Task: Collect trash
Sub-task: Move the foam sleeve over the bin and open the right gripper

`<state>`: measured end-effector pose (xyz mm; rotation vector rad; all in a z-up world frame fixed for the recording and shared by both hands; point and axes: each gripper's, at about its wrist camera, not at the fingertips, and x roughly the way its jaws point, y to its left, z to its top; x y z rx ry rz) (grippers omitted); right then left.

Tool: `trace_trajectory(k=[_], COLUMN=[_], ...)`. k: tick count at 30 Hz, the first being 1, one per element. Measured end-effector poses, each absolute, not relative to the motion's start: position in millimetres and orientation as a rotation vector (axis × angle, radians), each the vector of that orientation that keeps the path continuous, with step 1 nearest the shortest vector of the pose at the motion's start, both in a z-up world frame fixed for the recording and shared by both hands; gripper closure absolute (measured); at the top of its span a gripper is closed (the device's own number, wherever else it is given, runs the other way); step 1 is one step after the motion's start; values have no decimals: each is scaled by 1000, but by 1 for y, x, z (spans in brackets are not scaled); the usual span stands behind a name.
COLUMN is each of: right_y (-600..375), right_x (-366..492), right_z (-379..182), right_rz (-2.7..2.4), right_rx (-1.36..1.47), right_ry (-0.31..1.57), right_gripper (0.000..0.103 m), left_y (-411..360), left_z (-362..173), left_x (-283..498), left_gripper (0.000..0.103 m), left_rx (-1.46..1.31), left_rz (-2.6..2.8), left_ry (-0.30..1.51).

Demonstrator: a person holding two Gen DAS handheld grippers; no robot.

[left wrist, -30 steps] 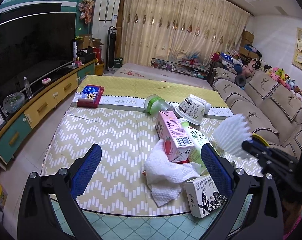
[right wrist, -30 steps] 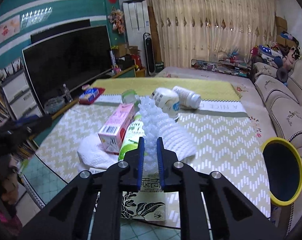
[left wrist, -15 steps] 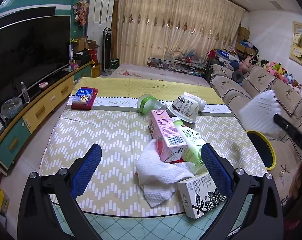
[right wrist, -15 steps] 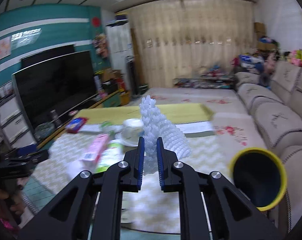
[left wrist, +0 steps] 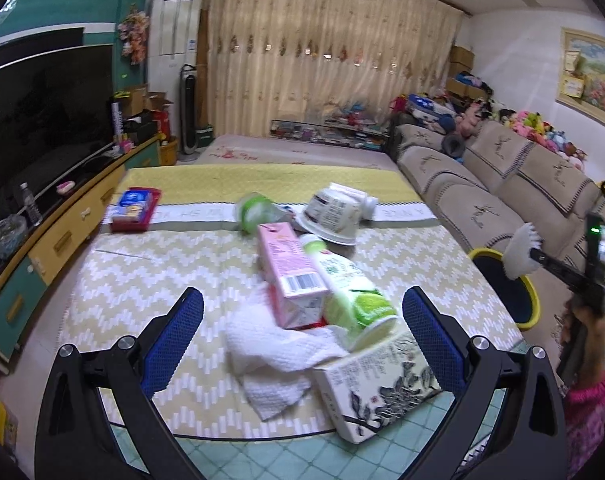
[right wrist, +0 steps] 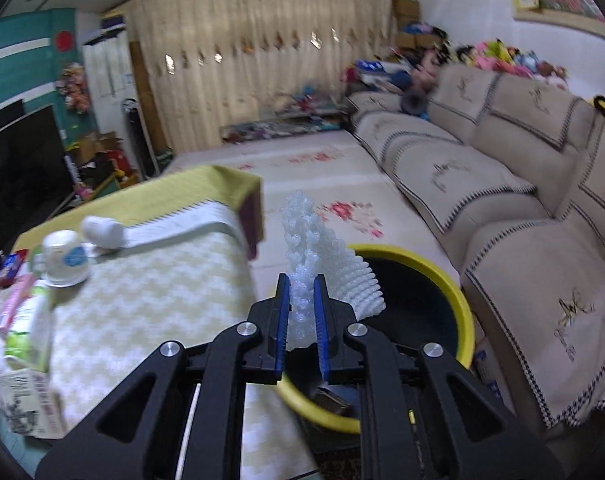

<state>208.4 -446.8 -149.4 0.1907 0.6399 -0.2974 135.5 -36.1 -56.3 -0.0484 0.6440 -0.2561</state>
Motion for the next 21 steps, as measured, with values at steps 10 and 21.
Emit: trace_trajectory(k=[10, 21], right_y=[-476, -471], right_x=[223, 214], right_z=[-182, -181], right_rz=[-329, -321], right_rx=[252, 249], right_ry=[693, 682], right_gripper=[63, 56], left_y=[-65, -75], left_z=[-89, -134], left_x=[124, 116], left_gripper=[5, 5], left_rx=[42, 24], left_rz=[-376, -464], left_ry=[730, 873])
